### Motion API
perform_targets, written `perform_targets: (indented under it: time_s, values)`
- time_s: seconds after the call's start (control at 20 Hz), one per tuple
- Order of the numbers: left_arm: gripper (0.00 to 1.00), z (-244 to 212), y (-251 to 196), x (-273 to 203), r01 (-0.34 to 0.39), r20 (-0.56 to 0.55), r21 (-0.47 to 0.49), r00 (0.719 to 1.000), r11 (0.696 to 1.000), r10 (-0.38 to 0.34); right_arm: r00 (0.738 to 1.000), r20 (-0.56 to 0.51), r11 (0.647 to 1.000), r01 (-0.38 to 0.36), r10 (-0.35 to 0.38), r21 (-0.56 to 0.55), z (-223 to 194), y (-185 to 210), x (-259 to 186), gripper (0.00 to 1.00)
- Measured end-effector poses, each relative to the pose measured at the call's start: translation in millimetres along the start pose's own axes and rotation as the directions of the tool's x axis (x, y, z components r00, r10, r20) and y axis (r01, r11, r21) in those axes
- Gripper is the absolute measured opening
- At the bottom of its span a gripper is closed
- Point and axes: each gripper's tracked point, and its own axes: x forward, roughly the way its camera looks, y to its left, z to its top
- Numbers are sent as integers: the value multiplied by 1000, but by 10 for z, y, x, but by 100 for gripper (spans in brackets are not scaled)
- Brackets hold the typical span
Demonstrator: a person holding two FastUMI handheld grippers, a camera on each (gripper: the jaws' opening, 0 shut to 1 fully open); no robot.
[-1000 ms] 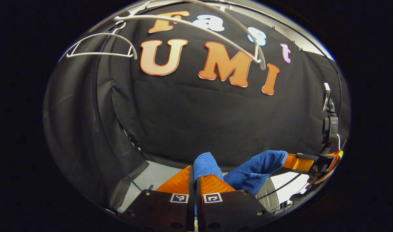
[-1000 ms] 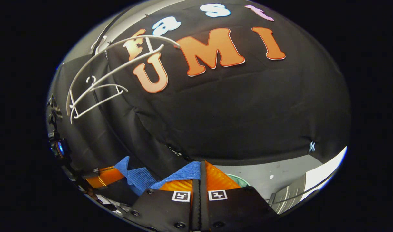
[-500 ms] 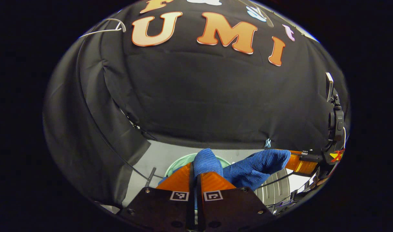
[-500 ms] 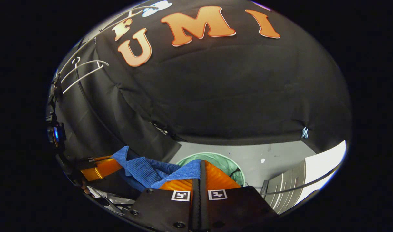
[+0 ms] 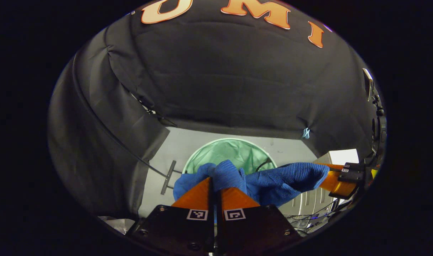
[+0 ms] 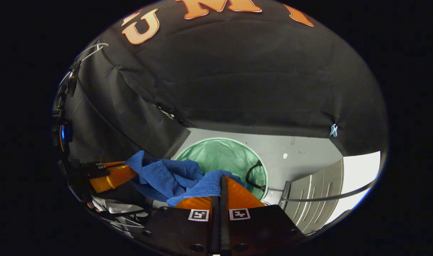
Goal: Grasp the clothes on the hanger with both hands and then place them into the laundry hamper below.
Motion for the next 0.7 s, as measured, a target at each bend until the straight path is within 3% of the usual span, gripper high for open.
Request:
perform_targets:
  time_s: [0.45, 0.5, 0.55, 0.7]
  values:
    - [5, -453, -85, -83, 29, -201, -54, 979, 998, -39, 989, -126, 997, 71, -72, -10, -438, -152, 169, 8]
    - [21, -466, -89, -89, 32, -201, -60, 979, 998, -43, 988, -131, 997, 78, -78, -6, -457, -155, 173, 8]
    - [17, -477, -99, -79, 32, -201, -71, 978, 997, -46, 987, -138, 997, 81, -81, -4, -473, -163, 155, 8]
    - [54, -504, -95, -100, 25, -202, -95, 978, 995, -44, 987, -148, 997, 70, -66, 18, -478, -114, 97, 10]
